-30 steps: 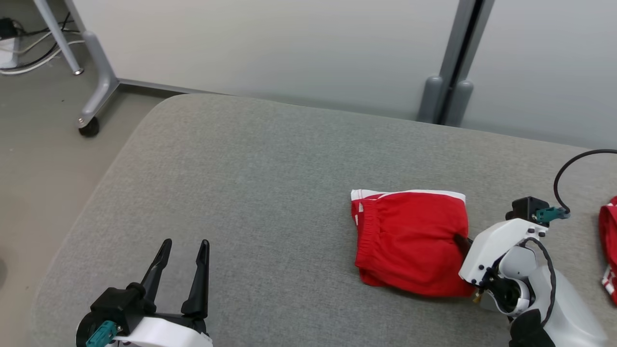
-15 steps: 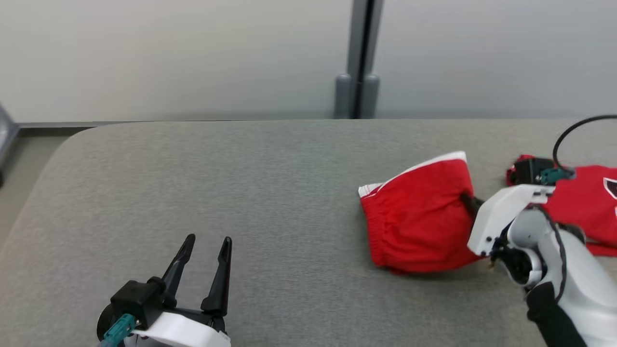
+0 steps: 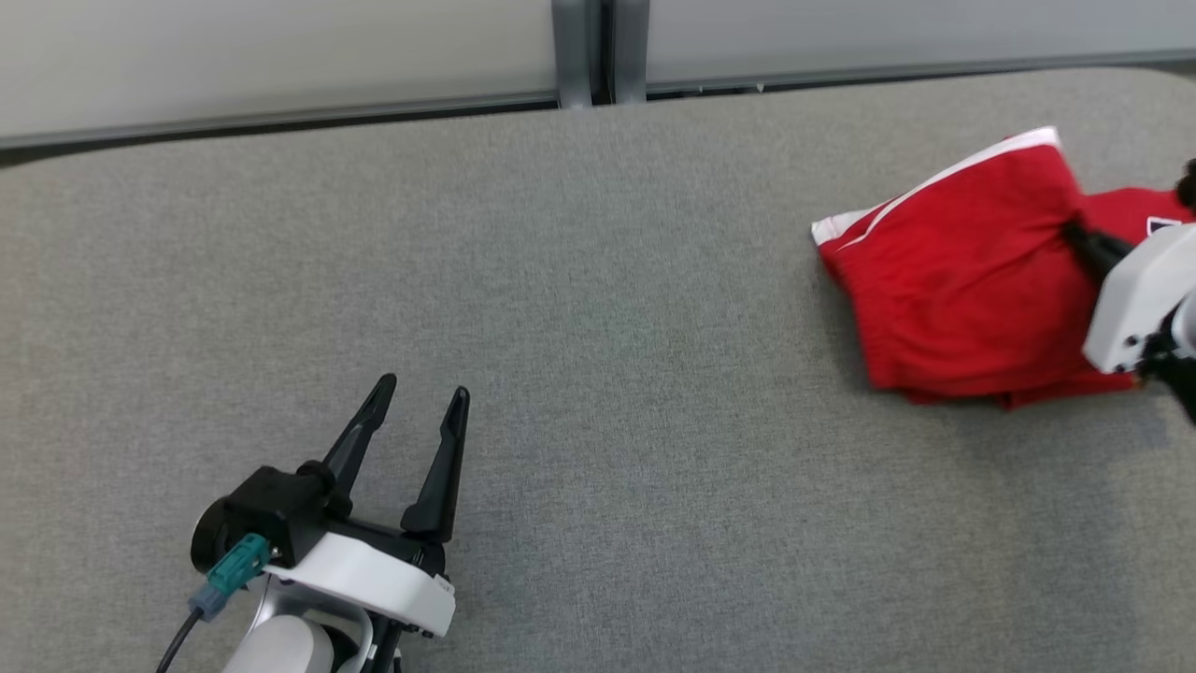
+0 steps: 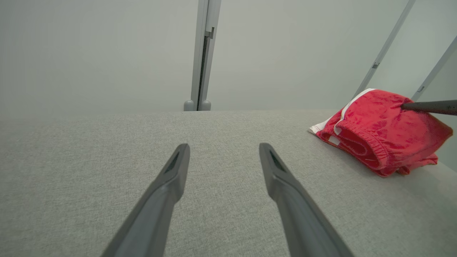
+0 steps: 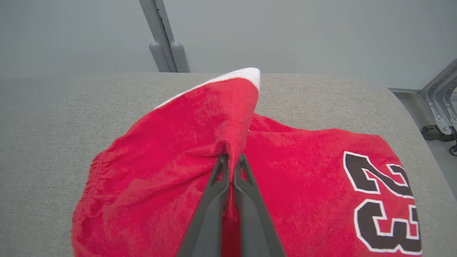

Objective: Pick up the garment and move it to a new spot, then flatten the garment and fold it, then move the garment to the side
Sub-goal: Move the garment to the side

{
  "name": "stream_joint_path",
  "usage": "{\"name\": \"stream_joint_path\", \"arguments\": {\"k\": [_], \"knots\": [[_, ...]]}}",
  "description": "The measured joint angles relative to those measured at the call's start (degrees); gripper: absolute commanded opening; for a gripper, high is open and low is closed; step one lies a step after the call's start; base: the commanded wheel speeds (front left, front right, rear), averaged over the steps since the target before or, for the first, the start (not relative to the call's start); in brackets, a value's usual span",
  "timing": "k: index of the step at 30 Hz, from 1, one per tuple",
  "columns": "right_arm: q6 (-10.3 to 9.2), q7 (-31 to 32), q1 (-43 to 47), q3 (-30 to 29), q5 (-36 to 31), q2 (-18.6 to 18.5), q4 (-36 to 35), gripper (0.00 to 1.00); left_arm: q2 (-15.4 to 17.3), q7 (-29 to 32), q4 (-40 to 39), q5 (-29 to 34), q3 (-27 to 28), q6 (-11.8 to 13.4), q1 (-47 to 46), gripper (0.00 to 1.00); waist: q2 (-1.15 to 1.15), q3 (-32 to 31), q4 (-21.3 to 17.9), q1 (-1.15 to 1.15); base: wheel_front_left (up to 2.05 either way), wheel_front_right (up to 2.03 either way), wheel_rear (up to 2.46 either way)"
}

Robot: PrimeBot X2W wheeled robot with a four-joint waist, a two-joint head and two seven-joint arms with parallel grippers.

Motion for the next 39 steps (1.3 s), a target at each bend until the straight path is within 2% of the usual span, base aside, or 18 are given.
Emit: {"name": "stream_joint_path", "arguments": {"k": [6,8,9,10,12,16,20,25,26,31,32,34,39], "knots": [[0.01,-0.54,-2.79,-1.33,-3.36,-5.54,4.55,0.0,0.41,0.19,0.34,0.29,-0.23,-0.2,-1.67,1.0,0.0,3.97,-0.51,0.0,0.0,0.0,0.0],[0.01,-0.12,-3.33,-2.4,-4.99,-5.9,7.19,0.0,0.43,0.18,0.63,0.29,-0.31,-0.23,-1.8,1.0,0.0,4.4,-0.53,0.0,0.0,0.0,0.0],[0.01,-0.07,-3.45,-2.79,-5.58,-5.66,8.23,0.04,0.45,0.16,0.86,0.29,-0.35,-0.26,-1.8,1.0,0.0,4.37,-0.5,0.0,0.0,0.0,0.0],[0.01,-0.64,-3.55,-3.33,-6.1,-5.12,9.43,0.26,0.42,0.15,1.11,0.27,-0.43,-0.27,-1.83,1.0,0.0,4.23,-0.45,0.0,0.0,0.0,0.0],[0.01,-2.05,-3.65,-4.15,-7.78,-4.0,12.02,1.0,0.23,-0.07,1.7,0.24,-0.65,-0.43,-1.9,1.0,0.0,3.72,-0.28,0.0,0.0,0.0,0.0],[0.01,-8.98,-4.2,-7.44,-13.5,-3.38,17.4,1.0,-0.34,-0.58,2.48,0.12,-0.83,-0.47,-2.02,1.0,0.0,2.21,0.34,0.0,0.0,0.0,0.0],[0.01,-18.46,-4.92,-14.4,-20.45,-3.31,22.02,1.0,-0.35,-1.23,3.25,-0.54,-0.19,-0.33,-1.74,1.0,0.0,-0.06,1.13,0.0,0.0,0.0,0.0],[0.01,-28.42,-2.38,-20.69,-23.74,1.99,22.01,1.0,0.14,-2.21,3.46,-1.27,1.51,0.6,0.42,1.0,0.0,-4.1,2.42,0.0,0.0,0.0,0.0],[0.02,-29.95,0.13,-22.3,-24.81,3.94,19.75,1.0,0.7,-2.46,2.92,-1.76,2.5,1.15,1.33,1.0,0.0,-5.96,2.98,0.0,0.0,0.0,0.0],[-0.02,-30.75,5.9,-24.34,-26.3,8.36,10.28,1.0,1.83,-2.64,0.64,-2.43,5.06,2.96,3.89,1.0,0.0,-9.65,3.85,0.0,0.0,0.0,0.0],[0.0,-30.82,10.5,-24.26,-26.21,11.12,3.36,1.0,2.47,-2.61,-0.59,-3.41,6.22,3.53,5.43,1.0,0.0,-11.36,4.21,0.0,0.0,0.0,0.0],[0.01,-30.84,15.31,-23.71,-25.49,13.21,-3.24,1.0,2.87,-2.56,-1.86,-3.87,6.83,3.96,6.93,1.0,0.0,-12.84,4.54,0.0,0.0,0.0,0.0],[0.01,-30.88,27.05,-19.62,-22.06,14.49,-17.84,1.0,3.37,-2.53,-4.01,-4.56,7.66,4.99,10.04,1.0,0.0,-15.34,4.87,0.0,0.0,0.0,0.0]]}}
